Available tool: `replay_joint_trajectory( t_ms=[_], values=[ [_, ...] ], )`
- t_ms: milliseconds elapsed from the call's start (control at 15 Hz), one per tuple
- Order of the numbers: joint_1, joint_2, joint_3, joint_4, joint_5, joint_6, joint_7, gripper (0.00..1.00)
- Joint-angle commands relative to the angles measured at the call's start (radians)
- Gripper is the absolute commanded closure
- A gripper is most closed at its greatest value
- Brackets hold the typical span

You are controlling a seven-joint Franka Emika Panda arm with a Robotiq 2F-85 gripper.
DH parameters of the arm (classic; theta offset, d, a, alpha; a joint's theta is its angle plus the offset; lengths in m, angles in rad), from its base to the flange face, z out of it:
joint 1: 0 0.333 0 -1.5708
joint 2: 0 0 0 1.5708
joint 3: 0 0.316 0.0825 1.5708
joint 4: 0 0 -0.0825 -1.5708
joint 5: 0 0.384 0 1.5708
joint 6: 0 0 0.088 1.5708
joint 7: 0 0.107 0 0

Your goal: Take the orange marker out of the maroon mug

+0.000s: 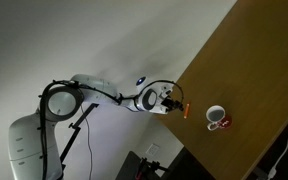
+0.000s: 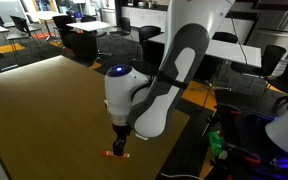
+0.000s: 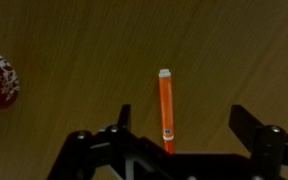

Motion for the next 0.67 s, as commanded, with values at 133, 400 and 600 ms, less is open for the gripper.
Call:
replay_joint_trajectory(
  t_ms=[133, 400, 600],
  values=[
    [0.044, -0.192, -0.019, -0.163, 0.005, -0.062, 0.056, 0.0],
    [0.025, -0.164, -0.001, -0.139, 0.002, -0.036, 0.032, 0.0],
    [0.025, -0.175, -0.002, -0.153, 0.002, -0.036, 0.032, 0.0]
  ],
)
